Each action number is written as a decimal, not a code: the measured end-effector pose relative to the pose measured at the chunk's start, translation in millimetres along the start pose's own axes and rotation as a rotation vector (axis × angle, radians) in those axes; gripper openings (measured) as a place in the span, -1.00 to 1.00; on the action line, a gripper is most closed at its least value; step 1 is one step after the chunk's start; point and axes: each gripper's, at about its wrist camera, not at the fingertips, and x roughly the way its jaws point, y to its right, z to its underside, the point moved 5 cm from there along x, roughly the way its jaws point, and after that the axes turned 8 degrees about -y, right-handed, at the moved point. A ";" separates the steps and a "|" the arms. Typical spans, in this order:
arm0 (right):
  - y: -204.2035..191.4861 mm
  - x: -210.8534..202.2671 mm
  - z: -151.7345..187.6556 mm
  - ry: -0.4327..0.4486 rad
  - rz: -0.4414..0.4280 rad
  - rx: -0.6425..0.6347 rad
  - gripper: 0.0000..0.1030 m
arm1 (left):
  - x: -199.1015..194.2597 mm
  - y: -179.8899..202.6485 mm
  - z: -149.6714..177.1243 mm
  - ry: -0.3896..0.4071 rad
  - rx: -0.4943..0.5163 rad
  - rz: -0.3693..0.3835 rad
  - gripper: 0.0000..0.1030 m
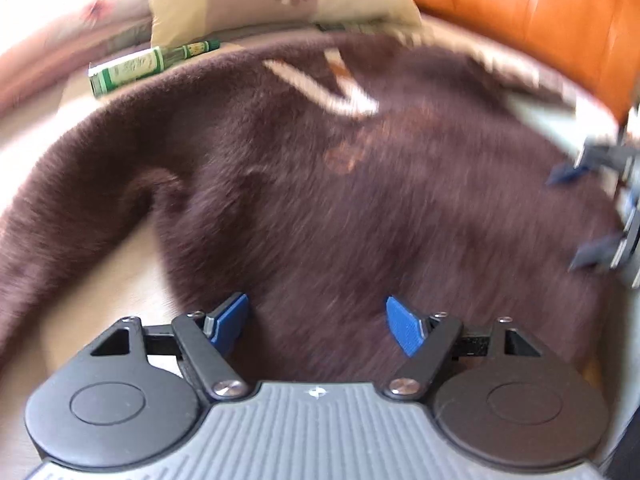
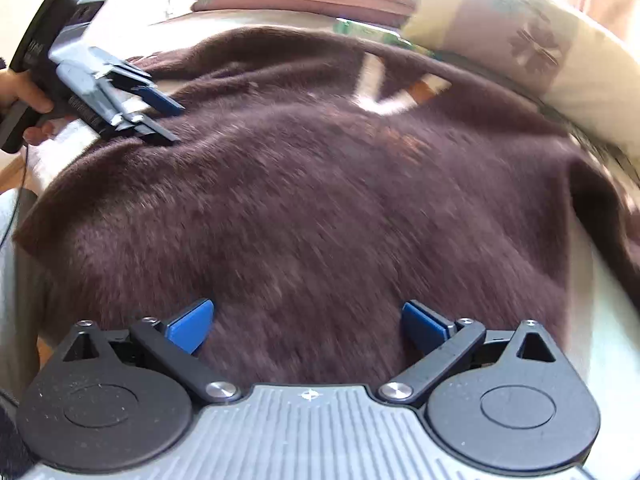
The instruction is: Fold clothes
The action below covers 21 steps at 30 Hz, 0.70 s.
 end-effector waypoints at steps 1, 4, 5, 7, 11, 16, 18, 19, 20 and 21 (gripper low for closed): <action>2.8 -3.0 5.5 -0.003 0.005 0.004 1.00 | -2.5 -1.8 -0.1 -0.012 0.002 0.004 0.51; 6.6 -8.3 8.5 -0.021 0.022 0.045 1.00 | -7.9 -5.3 -10.8 -0.052 -0.034 -0.009 0.46; 5.0 -10.4 5.7 -0.026 0.031 0.064 1.00 | -13.1 -1.3 -15.1 -0.046 -0.038 -0.014 0.46; -3.4 -14.1 -2.3 0.004 0.016 0.070 1.00 | -15.1 16.4 -17.6 -0.037 0.030 -0.005 0.48; -18.3 -2.9 -17.0 0.024 0.026 0.054 1.00 | -13.0 42.6 -9.8 -0.038 0.163 0.007 0.53; -21.9 8.8 -14.8 0.020 0.034 0.048 1.00 | -21.4 25.1 20.8 -0.095 0.128 0.017 0.70; -18.7 6.4 -10.2 0.029 0.020 0.048 1.00 | -27.9 18.0 26.9 -0.121 0.103 0.018 0.71; -17.8 5.7 -9.0 0.032 0.014 0.050 1.00 | -30.5 17.5 24.7 -0.130 0.090 0.024 0.70; -17.8 5.7 -9.0 0.031 0.015 0.049 1.00 | -32.7 20.4 20.9 -0.119 0.093 0.043 0.67; -18.5 6.1 -9.6 0.028 0.021 0.048 1.00 | -34.7 25.0 16.8 -0.099 0.104 0.069 0.65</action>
